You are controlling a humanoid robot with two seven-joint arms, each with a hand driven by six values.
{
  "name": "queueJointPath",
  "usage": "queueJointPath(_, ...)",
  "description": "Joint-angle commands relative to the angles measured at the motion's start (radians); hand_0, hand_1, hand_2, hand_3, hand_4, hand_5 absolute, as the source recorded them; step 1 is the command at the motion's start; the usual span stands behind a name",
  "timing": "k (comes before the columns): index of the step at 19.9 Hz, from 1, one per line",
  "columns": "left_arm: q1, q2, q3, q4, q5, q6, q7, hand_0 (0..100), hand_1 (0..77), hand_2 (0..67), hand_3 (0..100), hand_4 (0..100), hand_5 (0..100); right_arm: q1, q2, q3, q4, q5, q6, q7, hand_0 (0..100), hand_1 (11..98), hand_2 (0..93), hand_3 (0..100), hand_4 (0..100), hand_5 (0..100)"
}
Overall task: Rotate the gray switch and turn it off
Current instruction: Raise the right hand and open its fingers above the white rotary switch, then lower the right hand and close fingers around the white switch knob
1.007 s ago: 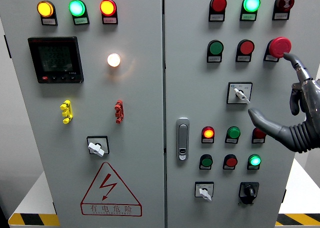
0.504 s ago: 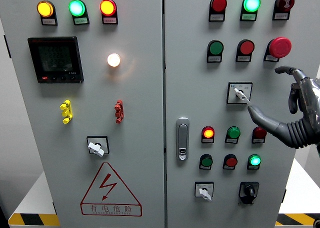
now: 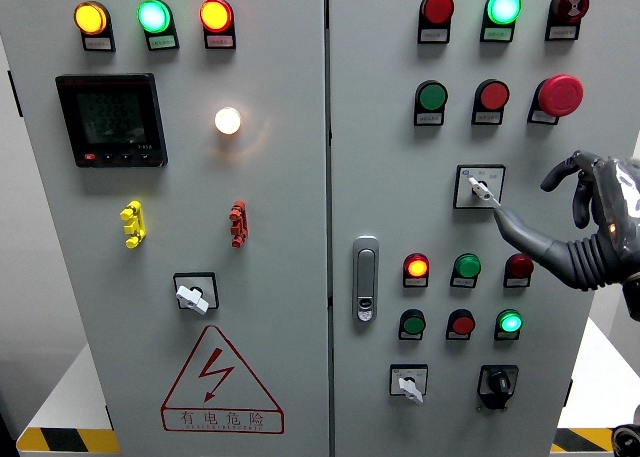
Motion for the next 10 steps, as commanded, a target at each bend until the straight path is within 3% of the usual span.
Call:
queueJointPath(1,0.000,-0.001,0.000,0.000,0.001,0.000,0.000,88,0.0,13.3,19,8,11,0.014,-0.0016,-0.013,-0.023,0.002,-0.002,-0.011,0,36.6,64.6,100,100,100)
queueJointPath(10,0.000,-0.001,0.000,0.000,0.001,0.000,0.000,88,0.0,13.4,19,8,11,0.038,-0.0016,-0.017,-0.087,0.002,-0.022,-0.013,0,35.3,65.0,100,100,100)
